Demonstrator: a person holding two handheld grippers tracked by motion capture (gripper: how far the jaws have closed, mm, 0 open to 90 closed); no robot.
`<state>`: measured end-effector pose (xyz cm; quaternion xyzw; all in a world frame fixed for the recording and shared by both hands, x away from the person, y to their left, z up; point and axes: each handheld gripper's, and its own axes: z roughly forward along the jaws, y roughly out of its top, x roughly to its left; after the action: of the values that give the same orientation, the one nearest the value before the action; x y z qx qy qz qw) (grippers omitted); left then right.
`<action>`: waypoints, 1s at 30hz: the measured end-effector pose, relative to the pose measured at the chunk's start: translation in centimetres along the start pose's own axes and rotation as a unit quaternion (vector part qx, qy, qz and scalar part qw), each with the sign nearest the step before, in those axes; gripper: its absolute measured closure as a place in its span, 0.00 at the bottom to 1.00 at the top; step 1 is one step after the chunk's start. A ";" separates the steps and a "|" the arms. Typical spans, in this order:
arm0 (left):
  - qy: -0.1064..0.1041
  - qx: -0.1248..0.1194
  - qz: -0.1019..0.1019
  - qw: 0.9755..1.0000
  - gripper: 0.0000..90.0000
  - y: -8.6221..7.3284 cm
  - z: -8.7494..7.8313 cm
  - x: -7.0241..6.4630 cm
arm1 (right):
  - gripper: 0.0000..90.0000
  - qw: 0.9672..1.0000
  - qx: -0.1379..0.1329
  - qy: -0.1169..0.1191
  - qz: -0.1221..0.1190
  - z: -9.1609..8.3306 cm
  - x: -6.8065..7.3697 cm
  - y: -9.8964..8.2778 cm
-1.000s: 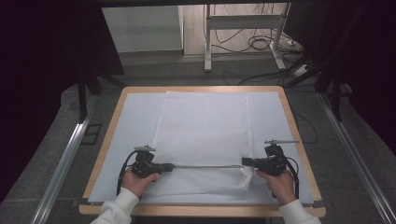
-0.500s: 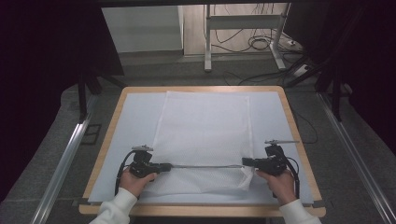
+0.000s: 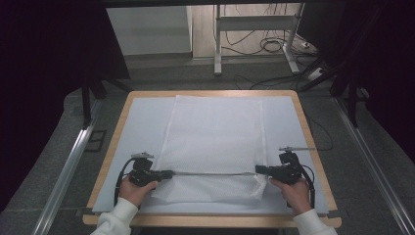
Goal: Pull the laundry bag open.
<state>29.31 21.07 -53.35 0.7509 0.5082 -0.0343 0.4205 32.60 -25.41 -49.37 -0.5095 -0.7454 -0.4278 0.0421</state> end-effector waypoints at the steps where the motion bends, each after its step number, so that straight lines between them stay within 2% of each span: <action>1: 0.002 -0.002 -0.002 1.000 0.97 0.0 -0.1 0.1 | 0.98 1.000 0.000 -0.001 0.000 0.0 0.0 0.0; 5: 0.002 -0.004 -0.006 1.000 0.97 -0.1 -0.5 0.5 | 0.98 1.000 0.000 0.000 0.000 0.0 0.0 0.0; 8: 0.017 -0.004 -0.002 1.000 0.97 -0.2 -0.8 0.6 | 0.98 1.000 -0.001 -0.003 0.000 -0.1 -0.1 0.0; 16: 0.016 -0.010 -0.010 1.000 0.97 -0.5 -1.6 1.3 | 0.98 1.000 -0.001 -0.011 0.003 -0.3 -0.6 -0.1; 25: 0.028 -0.022 -0.027 0.999 0.97 -1.0 -3.0 2.7 | 0.98 1.000 -0.004 -0.013 0.006 -0.6 -0.9 -0.1; 28: 0.036 -0.022 -0.027 0.999 0.97 -1.2 -3.3 2.9 | 0.98 1.000 -0.005 -0.012 0.008 -0.6 -0.9 -0.1; 30: 0.052 -0.020 -0.022 0.998 0.97 -1.3 -3.3 3.0 | 0.98 1.000 -0.004 -0.015 0.006 -0.6 -0.9 -0.1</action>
<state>28.47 25.69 -53.44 0.7317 0.5463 0.0057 0.4077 32.76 -26.50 -49.53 -0.5201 -0.7415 -0.4227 0.0317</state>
